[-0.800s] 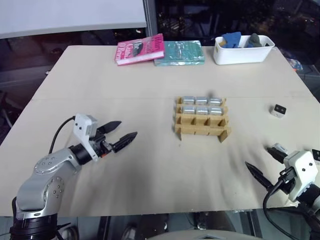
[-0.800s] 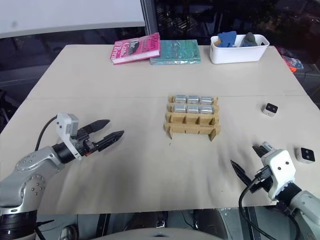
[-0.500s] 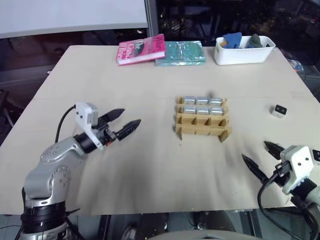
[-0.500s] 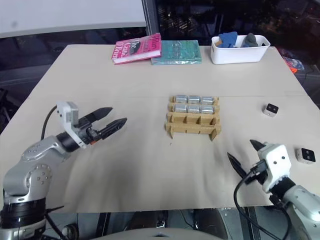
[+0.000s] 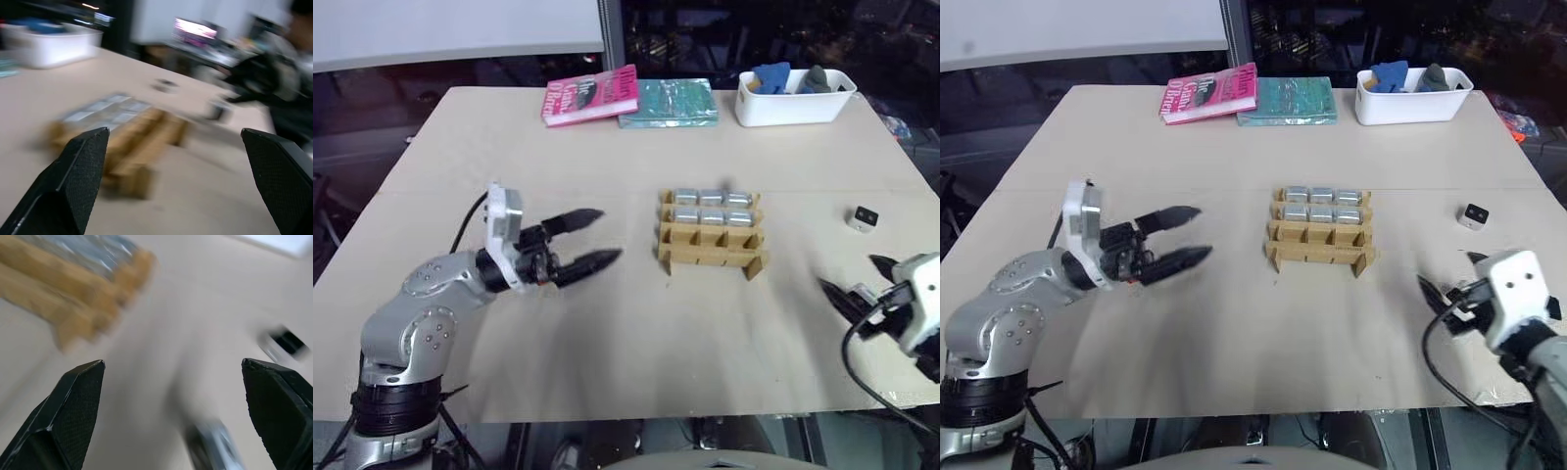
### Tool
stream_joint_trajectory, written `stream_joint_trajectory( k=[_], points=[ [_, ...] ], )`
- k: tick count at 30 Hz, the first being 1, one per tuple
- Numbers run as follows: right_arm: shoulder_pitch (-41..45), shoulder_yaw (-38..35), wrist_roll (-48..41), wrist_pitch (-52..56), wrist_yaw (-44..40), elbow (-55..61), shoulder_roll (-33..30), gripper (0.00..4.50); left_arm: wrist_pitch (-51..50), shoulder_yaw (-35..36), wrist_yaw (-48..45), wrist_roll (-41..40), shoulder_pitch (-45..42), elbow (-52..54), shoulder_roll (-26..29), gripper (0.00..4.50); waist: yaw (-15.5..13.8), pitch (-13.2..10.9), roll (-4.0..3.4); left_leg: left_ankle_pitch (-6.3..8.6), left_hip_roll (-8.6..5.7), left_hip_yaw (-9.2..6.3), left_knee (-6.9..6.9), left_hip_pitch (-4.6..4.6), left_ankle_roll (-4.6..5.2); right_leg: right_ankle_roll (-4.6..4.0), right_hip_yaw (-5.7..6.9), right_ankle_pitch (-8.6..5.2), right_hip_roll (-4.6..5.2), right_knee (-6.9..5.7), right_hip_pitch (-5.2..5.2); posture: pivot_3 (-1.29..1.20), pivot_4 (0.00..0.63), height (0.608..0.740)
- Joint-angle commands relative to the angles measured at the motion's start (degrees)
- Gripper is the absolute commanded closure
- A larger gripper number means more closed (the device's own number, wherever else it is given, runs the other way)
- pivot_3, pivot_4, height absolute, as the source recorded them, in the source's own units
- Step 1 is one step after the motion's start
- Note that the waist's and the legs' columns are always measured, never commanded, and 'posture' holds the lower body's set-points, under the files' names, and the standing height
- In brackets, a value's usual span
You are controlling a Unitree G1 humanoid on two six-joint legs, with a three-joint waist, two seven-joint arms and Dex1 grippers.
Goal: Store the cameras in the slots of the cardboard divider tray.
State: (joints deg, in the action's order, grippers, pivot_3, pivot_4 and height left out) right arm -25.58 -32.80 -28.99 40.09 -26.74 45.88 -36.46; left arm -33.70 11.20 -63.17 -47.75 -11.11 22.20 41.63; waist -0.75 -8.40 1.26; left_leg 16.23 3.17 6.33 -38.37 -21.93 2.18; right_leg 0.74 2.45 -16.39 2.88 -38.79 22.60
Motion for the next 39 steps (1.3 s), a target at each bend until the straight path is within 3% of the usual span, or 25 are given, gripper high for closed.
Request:
stream_joint_trajectory(
  k=[1,10,30,34,39],
  points=[
    [-1.9,-4.3,-0.8,1.1,-1.9,-0.2,-1.1,0.04,2.4,-3.3,-6.9,0.7,-1.2,2.0,2.1,0.0,0.2,0.0,-0.01,0.0,0.02,-0.01,0.0,0.0,-0.01,0.0,-0.01,0.0,-0.04,-0.01,0.0,0.0,0.15,0.74],
    [-0.4,-2.7,1.0,-0.6,-5.3,-8.7,-3.8,0.04,5.9,-6.7,-14.0,3.1,-2.2,0.1,3.6,0.0,0.3,0.0,-0.02,0.01,0.02,0.07,-0.01,0.03,0.02,0.01,-0.12,0.0,-0.11,-0.01,0.01,0.0,0.15,0.74],
    [4.1,2.2,2.1,2.8,-4.4,-14.4,-3.6,0.04,7.8,-5.5,-12.7,3.4,-1.0,0.5,3.5,0.0,0.1,0.0,-0.05,0.01,0.03,0.05,-0.01,0.01,0.01,0.02,-0.11,0.0,-0.1,0.0,0.02,0.0,0.15,0.74],
    [5.8,3.9,2.9,2.5,-3.7,-16.4,-3.5,1.1,8.4,-5.6,-13.0,3.9,-0.8,0.4,3.8,0.0,0.1,0.0,-0.07,0.01,0.03,0.06,-0.01,0.0,0.01,0.02,-0.11,0.0,-0.1,0.01,0.03,0.0,0.15,0.74],
    [6.6,5.3,4.2,1.0,-3.4,-17.1,-3.1,3.6,8.8,-5.7,-12.6,4.2,-1.1,0.0,3.7,0.0,0.2,0.0,-0.07,0.0,0.04,0.04,0.0,0.01,0.01,0.01,-0.11,0.0,-0.11,0.0,0.03,0.0,0.15,0.74]
  ],
)
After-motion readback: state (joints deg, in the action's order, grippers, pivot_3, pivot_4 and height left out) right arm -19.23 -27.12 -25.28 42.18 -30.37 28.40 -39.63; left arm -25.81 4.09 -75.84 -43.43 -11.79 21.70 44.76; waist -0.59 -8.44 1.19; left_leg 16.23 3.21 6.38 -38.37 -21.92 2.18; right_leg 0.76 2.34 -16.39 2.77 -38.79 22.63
